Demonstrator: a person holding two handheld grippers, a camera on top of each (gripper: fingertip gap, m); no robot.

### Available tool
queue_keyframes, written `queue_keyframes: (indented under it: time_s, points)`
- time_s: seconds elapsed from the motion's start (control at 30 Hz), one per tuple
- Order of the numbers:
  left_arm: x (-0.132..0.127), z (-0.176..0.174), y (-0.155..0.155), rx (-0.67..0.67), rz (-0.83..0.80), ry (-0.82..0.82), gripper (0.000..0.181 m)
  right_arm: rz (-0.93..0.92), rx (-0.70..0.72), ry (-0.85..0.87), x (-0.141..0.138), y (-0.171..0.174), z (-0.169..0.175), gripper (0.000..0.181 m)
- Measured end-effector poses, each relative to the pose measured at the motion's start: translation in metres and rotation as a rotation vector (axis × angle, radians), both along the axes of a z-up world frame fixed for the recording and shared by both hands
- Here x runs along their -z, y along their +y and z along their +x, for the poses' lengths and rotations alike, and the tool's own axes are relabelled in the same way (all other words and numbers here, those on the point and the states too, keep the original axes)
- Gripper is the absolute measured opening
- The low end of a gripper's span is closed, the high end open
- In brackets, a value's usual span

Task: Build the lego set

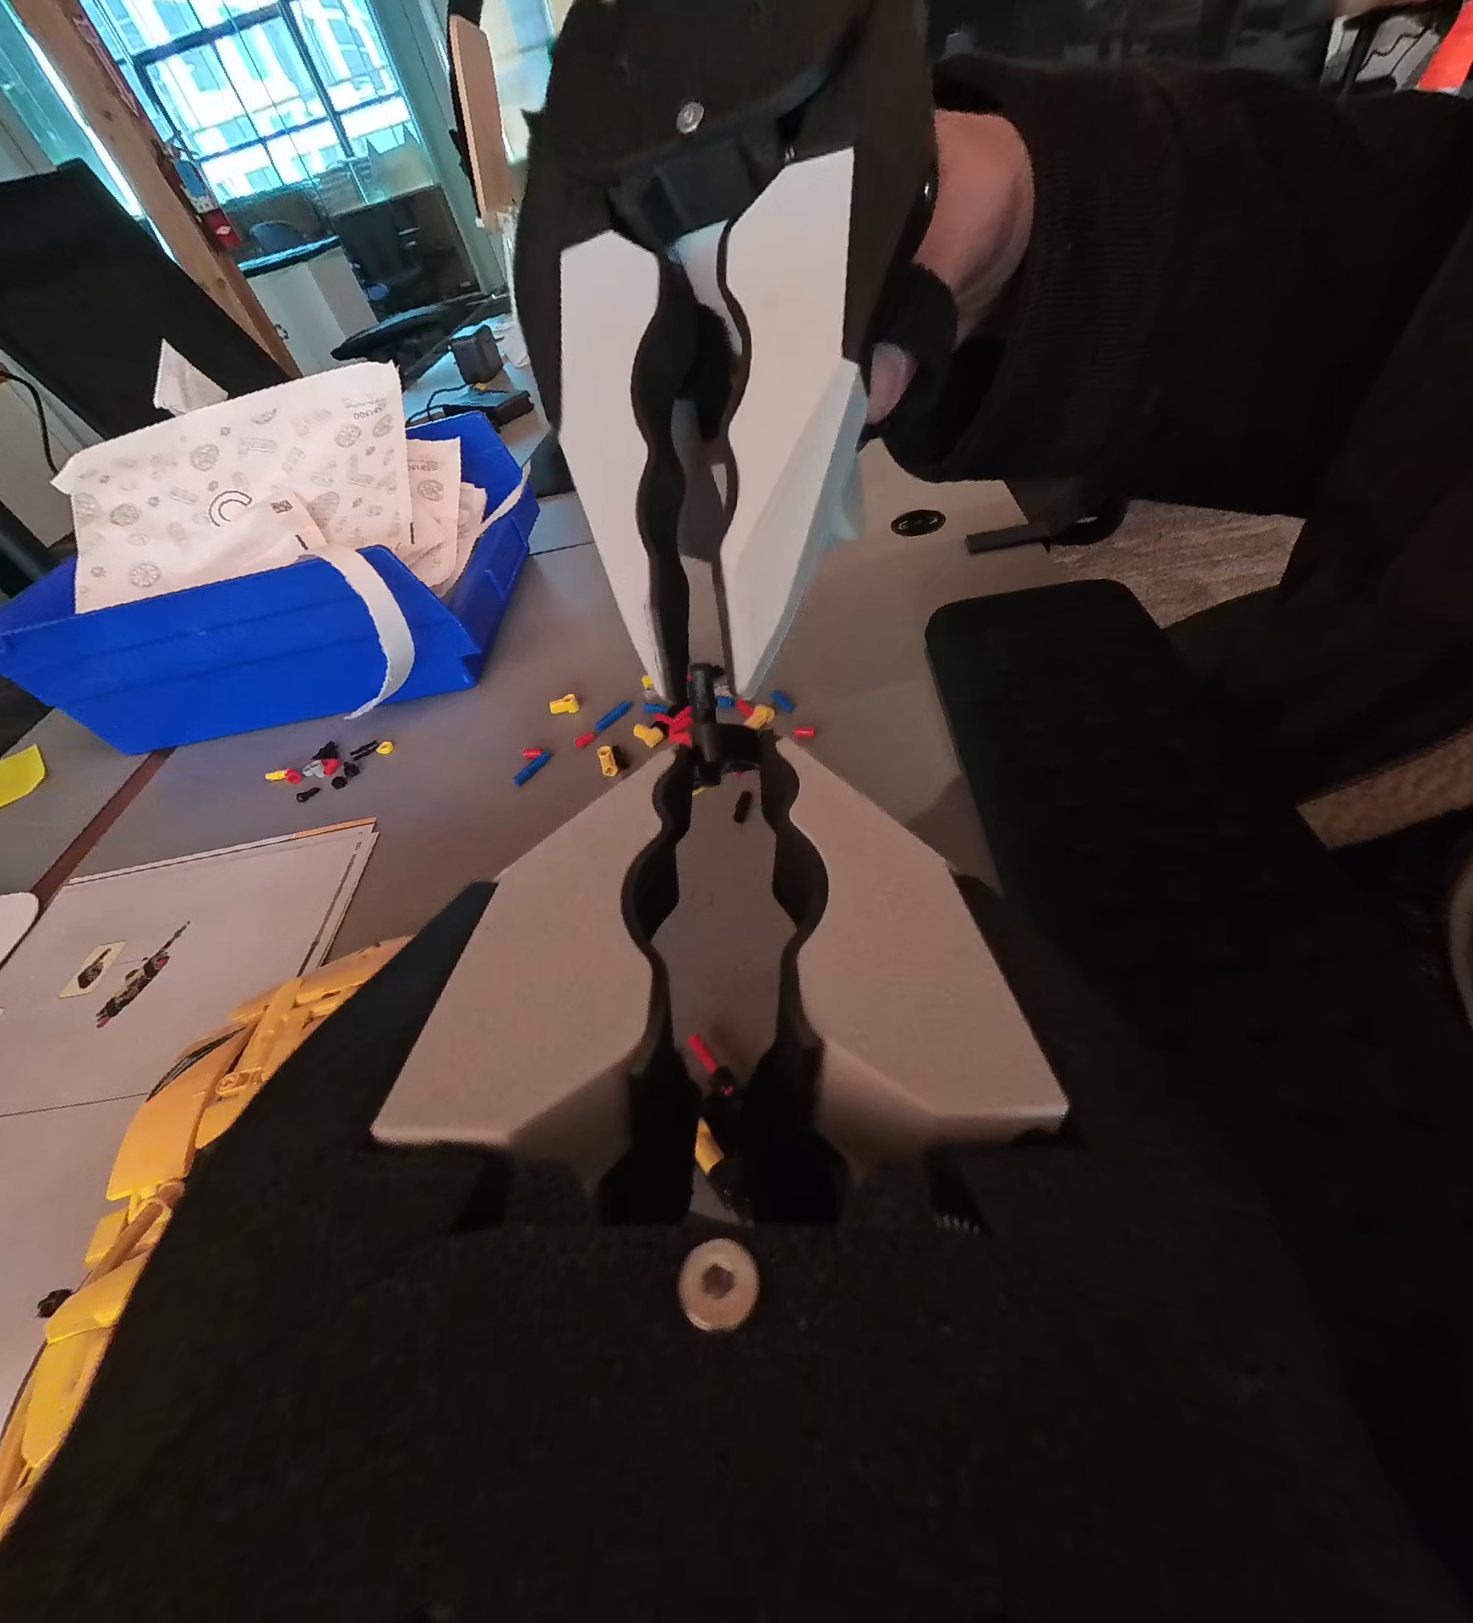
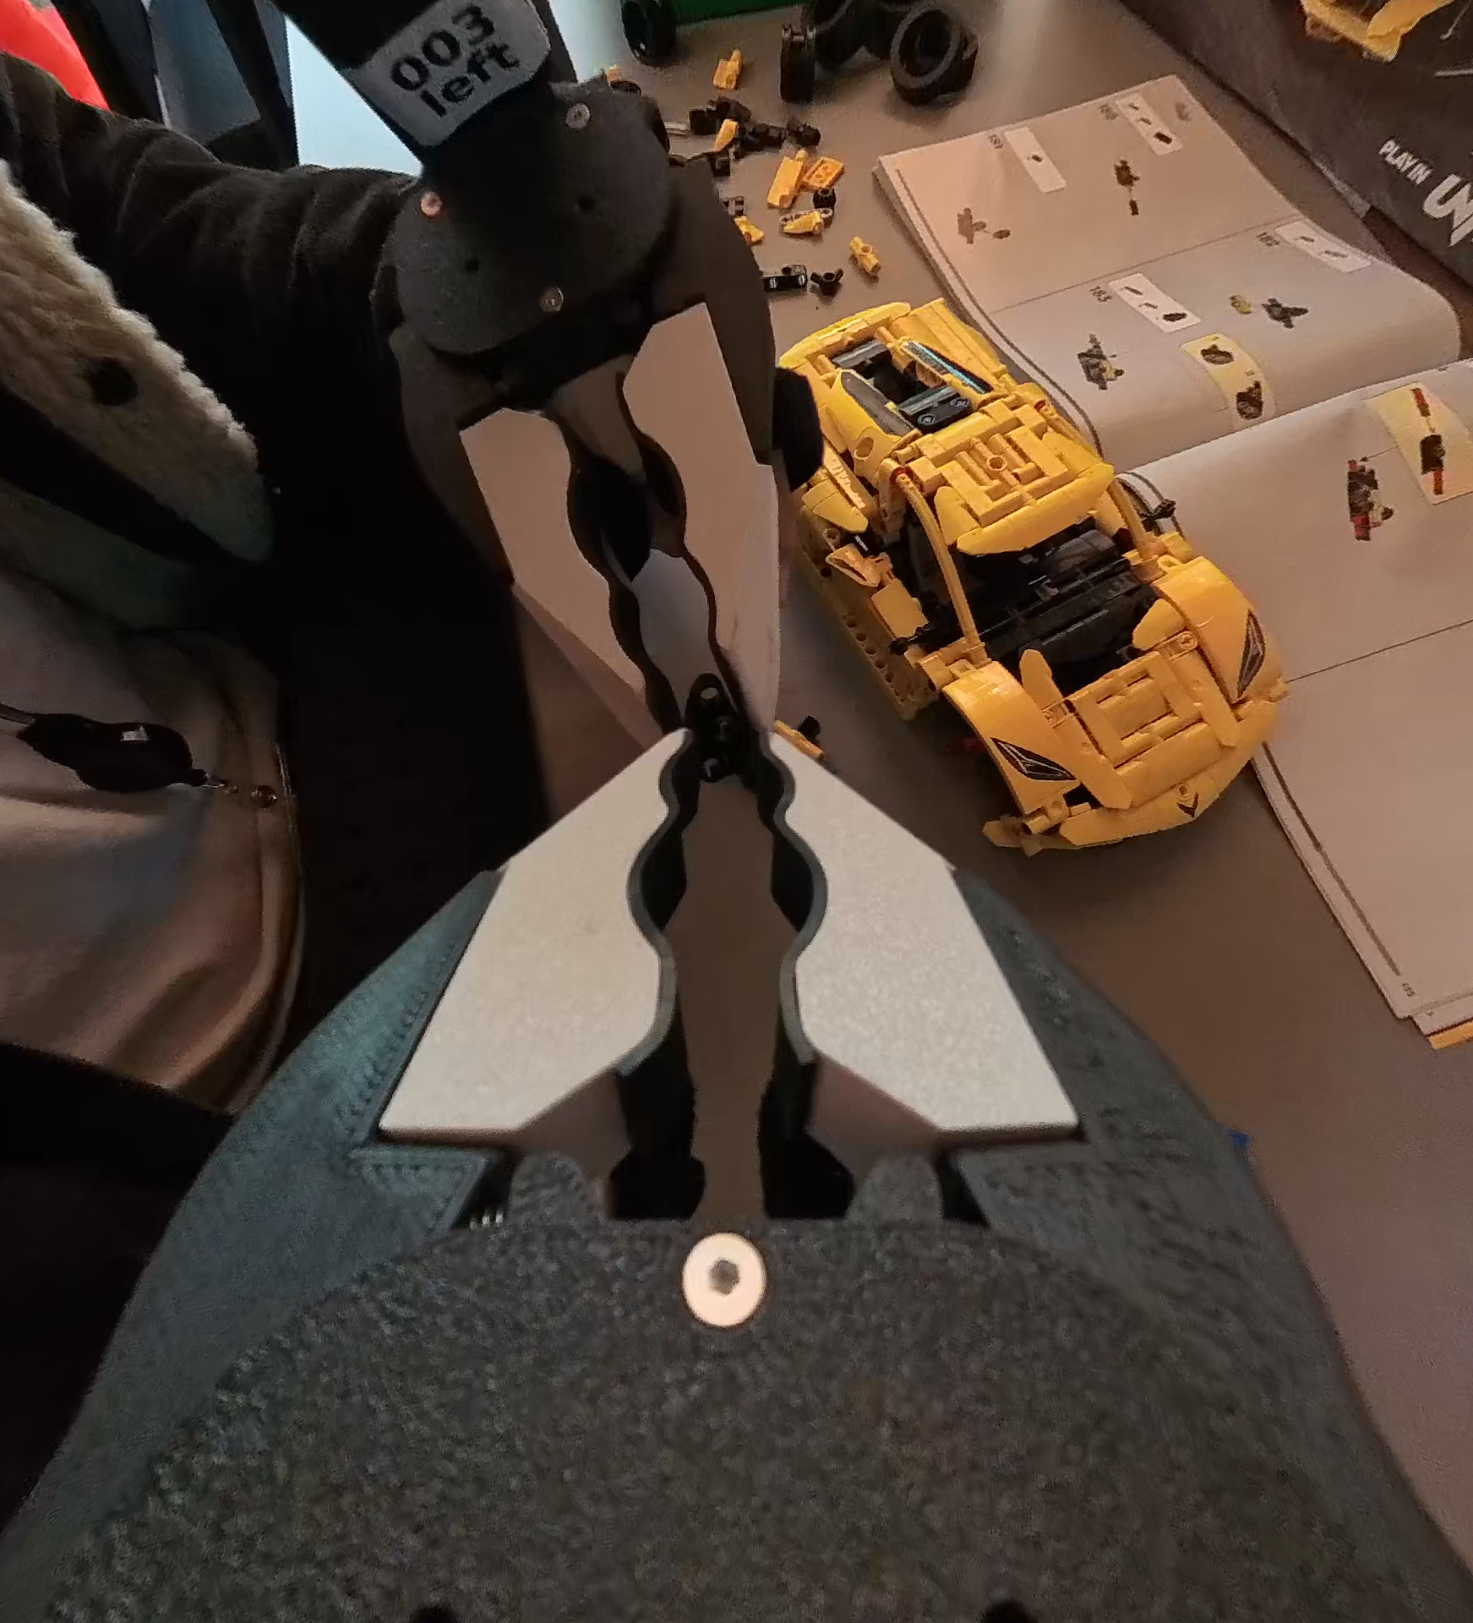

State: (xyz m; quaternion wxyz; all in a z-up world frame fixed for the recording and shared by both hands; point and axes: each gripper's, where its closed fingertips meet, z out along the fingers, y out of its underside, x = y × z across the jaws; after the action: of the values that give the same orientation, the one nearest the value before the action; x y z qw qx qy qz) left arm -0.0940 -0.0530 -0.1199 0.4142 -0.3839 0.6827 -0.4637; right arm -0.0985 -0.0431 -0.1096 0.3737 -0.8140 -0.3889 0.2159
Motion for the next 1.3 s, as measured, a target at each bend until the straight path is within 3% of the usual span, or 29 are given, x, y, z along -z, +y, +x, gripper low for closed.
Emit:
queue_keyframes:
  time_s: [0.47,0.8,0.93,1.3]
  points:
    - [0.003,0.001,0.001,-0.011,0.035,0.008,0.014,0.02,-0.014,-0.001,0.004,0.001,-0.002,0.004]
    - [-0.006,0.0,-0.006,0.003,0.027,-0.031,0.013,0.066,-0.081,0.103,-0.005,-0.005,-0.004,0.004]
    - [0.003,0.001,-0.004,-0.023,0.118,0.001,0.013,0.043,-0.089,0.001,0.006,-0.005,-0.002,0.004]
    - [0.01,0.004,-0.004,-0.048,0.157,0.038,0.012,-0.019,-0.074,-0.059,0.013,-0.005,0.0,0.004]
